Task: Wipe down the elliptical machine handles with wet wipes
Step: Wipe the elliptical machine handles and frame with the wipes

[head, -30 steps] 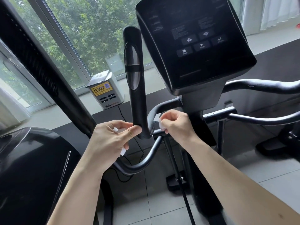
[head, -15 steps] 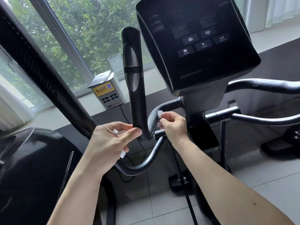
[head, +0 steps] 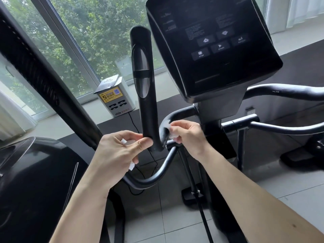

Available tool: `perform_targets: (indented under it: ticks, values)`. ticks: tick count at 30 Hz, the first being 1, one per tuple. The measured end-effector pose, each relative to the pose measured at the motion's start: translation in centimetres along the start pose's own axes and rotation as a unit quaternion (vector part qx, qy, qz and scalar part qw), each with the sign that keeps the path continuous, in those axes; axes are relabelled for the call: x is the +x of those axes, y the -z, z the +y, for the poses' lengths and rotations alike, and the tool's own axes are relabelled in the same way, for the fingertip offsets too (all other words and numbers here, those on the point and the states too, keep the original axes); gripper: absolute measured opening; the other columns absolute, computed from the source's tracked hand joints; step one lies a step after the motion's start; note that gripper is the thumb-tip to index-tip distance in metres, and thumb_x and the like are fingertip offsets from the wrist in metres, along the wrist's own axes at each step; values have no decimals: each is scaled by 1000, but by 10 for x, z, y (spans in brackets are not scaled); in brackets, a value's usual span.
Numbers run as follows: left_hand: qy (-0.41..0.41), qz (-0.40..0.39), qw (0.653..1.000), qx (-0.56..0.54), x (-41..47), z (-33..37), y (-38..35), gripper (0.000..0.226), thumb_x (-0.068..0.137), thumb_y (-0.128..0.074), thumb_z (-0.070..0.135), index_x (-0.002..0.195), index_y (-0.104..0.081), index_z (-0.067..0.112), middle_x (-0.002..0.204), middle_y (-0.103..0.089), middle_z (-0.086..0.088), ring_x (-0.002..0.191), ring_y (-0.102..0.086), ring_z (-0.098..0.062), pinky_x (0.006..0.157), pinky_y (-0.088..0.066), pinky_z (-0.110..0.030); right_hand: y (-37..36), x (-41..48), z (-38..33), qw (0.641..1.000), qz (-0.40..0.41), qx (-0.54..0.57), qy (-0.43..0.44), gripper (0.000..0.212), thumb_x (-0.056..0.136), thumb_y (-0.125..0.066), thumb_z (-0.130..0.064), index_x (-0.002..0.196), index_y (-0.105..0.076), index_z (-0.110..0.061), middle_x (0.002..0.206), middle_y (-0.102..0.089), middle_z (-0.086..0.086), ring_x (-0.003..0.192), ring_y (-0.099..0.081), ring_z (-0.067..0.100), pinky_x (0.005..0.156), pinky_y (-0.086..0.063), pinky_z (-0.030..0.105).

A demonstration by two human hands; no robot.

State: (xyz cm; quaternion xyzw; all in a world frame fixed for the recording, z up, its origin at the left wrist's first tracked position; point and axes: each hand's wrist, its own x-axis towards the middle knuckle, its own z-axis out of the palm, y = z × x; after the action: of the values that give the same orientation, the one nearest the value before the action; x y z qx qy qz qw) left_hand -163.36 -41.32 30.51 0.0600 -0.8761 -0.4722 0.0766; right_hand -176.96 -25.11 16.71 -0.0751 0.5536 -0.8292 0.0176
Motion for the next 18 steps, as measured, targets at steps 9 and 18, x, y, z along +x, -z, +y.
perform_targets:
  ticks: [9,18]
  values:
    - [0,-4,1000,0,-2,1,0,22,74,-83,51,85,-81,32,57,-62,-10,43,-48,-13,44,-39,-17,-4,18,9,982,163,-95,27,13,93,-72,-5,85,-67,-14,76,-72,3,59,-68,14,60,-53,28]
    - [-8,-3,1000,-8,-1,-1,0,23,75,-83,48,86,-81,28,57,-61,-12,43,-48,-15,44,-39,-17,-18,18,11,970,194,-139,54,12,92,-77,-25,82,-75,-17,72,-73,-4,69,-69,12,65,-54,24]
